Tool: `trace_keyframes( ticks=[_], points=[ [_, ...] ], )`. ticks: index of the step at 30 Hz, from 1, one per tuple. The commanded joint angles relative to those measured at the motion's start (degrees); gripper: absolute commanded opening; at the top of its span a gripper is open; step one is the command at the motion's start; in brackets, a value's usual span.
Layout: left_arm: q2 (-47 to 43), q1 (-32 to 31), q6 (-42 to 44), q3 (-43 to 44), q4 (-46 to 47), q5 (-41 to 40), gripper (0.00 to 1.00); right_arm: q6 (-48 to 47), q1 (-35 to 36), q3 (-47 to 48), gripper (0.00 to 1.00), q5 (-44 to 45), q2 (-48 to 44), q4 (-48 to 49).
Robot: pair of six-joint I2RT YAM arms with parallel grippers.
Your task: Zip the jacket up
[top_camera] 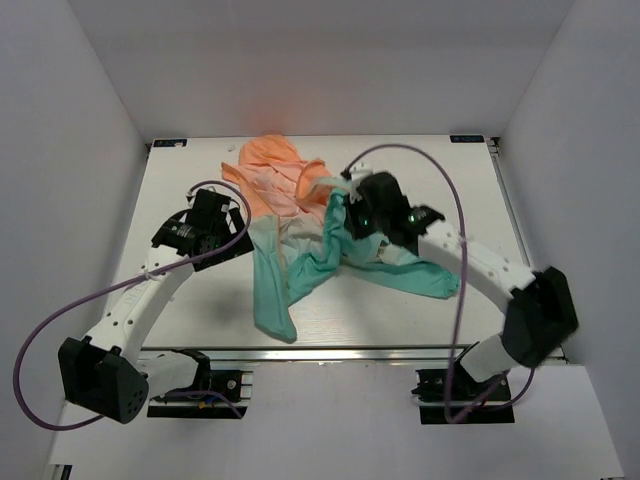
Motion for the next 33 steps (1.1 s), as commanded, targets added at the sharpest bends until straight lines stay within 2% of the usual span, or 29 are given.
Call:
trace_keyframes(
  ticks=[1,4,5,6,9,13,14,18,19,22,23,27,30,33],
  points=[
    [-2.31,0.02,-0.59,-1.73,-0.38,2.0,0.98,4.93,5.38,-15.6,0.0,-2.56,-8.35,3.34],
    [-2.84,0.02,-0.59,-2.87,-0.03,2.62,0.98,8.89,7.14,-24.76,0.0,-6.94,-12.22,2.81],
    [-3.01,0.02,-0.77,-3.13,0.06,2.53,0.98,8.9,7.58,-26.54,0.05,-8.61,-12.93,3.16],
    [-2.93,0.02,-0.94,-3.31,0.06,2.62,0.98,8.81,8.46,-28.04,0.39,-10.98,-14.33,4.47],
    [-2.93,0.02,-1.56,-4.19,0.49,4.02,0.98,9.95,8.73,-31.22,0.57,-11.01,-17.15,5.45],
    [-1.96,0.02,-1.91,-5.85,2.6,5.96,0.98,7.77,8.73,-27.63,0.59,-6.0,-21.36,3.17],
    [-1.61,-0.07,-2.17,-6.03,3.13,6.31,0.98,7.06,8.73,-26.74,0.6,-1.9,-22.59,2.47],
    [3.29,0.02,-2.79,-5.6,6.9,8.16,0.98,3.98,8.47,-22.26,0.75,9.19,-21.9,-1.31],
    [4.45,0.02,-3.05,-5.16,8.57,8.59,0.98,2.93,8.2,-21.38,0.76,10.52,-21.2,-1.75],
    [10.05,0.02,-3.14,-2.7,13.12,11.23,0.98,-0.84,7.15,-16.82,0.78,13.17,-17.08,-3.51],
    [11.47,0.02,-2.79,-1.83,14.72,12.89,0.98,-2.51,6.45,-14.54,0.83,13.26,-14.63,-3.43],
    [19.3,0.02,-2.61,1.51,19.39,15.98,0.98,-9.37,4.42,-8.74,0.86,7.29,-7.85,-0.18],
    [25.45,0.02,-1.91,5.63,17.56,15.54,0.98,-12.45,2.76,-2.42,0.86,5.7,-0.47,-0.78],
    [30.19,0.02,-1.04,7.5,17.11,14.93,0.98,-14.39,0.74,3.82,0.85,9.9,9.0,-2.72]
  ],
)
